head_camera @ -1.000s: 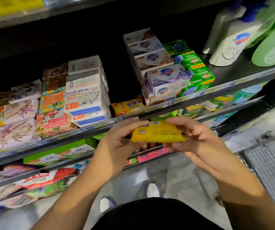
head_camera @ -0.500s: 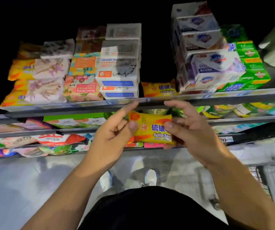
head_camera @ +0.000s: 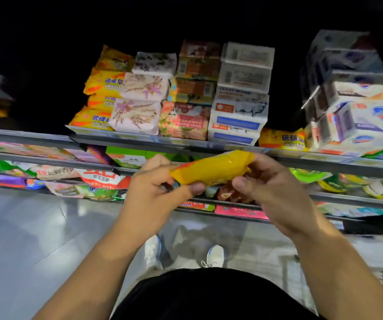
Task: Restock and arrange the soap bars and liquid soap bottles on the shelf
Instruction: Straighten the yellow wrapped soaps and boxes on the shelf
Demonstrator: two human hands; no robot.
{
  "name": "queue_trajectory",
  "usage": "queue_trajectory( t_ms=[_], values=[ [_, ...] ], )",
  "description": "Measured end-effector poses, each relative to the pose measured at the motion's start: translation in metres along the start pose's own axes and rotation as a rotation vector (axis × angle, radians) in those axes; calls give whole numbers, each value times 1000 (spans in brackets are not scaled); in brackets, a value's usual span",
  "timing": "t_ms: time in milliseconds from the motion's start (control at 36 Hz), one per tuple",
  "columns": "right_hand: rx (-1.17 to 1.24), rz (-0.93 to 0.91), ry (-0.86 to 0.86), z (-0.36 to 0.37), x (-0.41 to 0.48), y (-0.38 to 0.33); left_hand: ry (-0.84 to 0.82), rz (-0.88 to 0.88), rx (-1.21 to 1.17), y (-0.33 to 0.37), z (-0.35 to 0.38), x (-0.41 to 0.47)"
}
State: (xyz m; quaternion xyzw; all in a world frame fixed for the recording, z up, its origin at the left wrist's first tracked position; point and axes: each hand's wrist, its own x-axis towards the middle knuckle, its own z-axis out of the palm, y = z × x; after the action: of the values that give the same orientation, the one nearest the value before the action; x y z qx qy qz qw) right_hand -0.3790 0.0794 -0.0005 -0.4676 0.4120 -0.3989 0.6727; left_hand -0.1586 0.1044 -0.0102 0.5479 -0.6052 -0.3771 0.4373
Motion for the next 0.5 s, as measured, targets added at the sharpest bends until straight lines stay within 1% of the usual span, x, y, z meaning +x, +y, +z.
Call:
queue_trajectory(
  t_ms=[56, 111, 194, 250, 306, 333, 417, 500],
  values=[
    [-102, -14, 34, 15, 3, -3, 53, 9, -71, 1, -10, -1],
    [-138, -39, 37, 31, 8, -7, 55, 23, -129, 3, -23, -1],
    [-142, -84, 13, 55, 14, -10, 53, -61, -264, 5, -44, -2],
    [-240, -98, 42, 70, 20, -11, 69, -107, -346, 8, -58, -1],
    [-362, -79, 34, 87, 27, -13, 76, -80, -380, 12, -72, 0],
    [-383, -64, 24, 95, 29, -15, 82, -59, -402, 14, -79, 1],
    [-341, -25, -19, 125, 37, -13, 142, -5, -421, 17, -99, 2],
    [-286, -5, -89, 153, 44, -6, 171, 56, -340, 15, -121, 3]
  ],
)
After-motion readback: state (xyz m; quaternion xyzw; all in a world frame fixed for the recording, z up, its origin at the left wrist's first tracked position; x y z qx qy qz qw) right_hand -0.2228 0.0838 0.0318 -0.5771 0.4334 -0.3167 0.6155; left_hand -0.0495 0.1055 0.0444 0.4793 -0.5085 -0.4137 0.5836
